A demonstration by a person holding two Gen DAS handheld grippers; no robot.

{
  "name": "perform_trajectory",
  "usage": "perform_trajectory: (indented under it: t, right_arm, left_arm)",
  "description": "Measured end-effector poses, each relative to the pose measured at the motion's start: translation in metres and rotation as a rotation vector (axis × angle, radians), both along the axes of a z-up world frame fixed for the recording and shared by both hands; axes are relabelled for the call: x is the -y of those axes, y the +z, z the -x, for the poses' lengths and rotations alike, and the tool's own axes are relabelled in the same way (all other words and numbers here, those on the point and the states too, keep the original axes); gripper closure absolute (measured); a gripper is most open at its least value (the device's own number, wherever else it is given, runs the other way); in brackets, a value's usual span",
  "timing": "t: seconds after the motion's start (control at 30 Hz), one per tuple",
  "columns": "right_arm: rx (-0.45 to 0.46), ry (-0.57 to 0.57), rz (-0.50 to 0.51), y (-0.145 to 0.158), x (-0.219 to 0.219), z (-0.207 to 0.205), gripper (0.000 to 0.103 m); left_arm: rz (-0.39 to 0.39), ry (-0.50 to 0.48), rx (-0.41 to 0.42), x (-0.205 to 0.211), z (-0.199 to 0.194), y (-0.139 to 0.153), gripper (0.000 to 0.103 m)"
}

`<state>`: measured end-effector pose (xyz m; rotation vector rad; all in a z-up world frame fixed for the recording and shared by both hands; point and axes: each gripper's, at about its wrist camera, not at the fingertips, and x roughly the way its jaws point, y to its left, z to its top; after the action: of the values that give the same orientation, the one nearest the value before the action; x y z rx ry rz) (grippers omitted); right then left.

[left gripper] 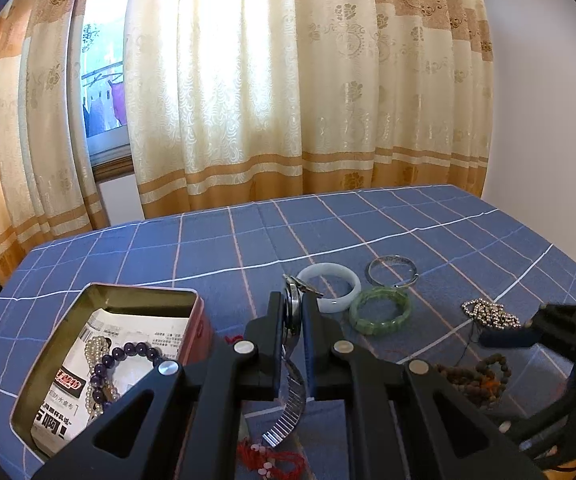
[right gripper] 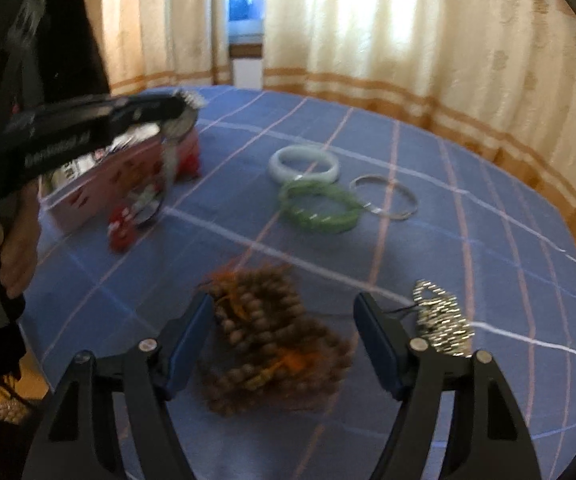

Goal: Organize jewelry
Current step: 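Lift the watch and wooden bead strand and carry both over the pink tin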

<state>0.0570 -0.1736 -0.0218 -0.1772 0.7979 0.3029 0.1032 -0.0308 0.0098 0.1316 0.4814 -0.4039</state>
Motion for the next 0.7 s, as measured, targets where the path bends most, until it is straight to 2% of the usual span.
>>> perform_trajectory:
  t: [0.07,0.17,0.2,0.23,0.43,0.7]
  right_arm:
    - [-0.027,0.01,0.012,-0.008,-0.004,-0.002,0.03]
    - [-0.054,0.02,-0.017,-0.017,-0.004,-0.005,0.046]
    - [-0.05,0.016,-0.023,-0.015,-0.003,-0.005,0.061]
    - [-0.045,0.012,-0.026,-0.013,-0.003,-0.004,0.066]
    - [0.046,0.009,-0.032,0.009,-0.009,0.003,0.068]
    - [0.187,0.066,-0.06,0.064,-0.041,-0.021,0.068]
  left_arm:
    - [0.0,0.001,0.0,-0.001,-0.001,0.0,0.095]
    - [0.003,0.002,-0.004,-0.002,0.0,-0.001,0.095]
    - [0.003,0.003,-0.006,-0.003,0.001,-0.002,0.095]
    - [0.003,0.003,-0.006,-0.004,0.002,-0.002,0.095]
    - [0.007,0.009,0.009,-0.013,0.005,0.005,0.095]
    - [-0.012,0.071,0.11,-0.044,0.012,0.047,0.095]
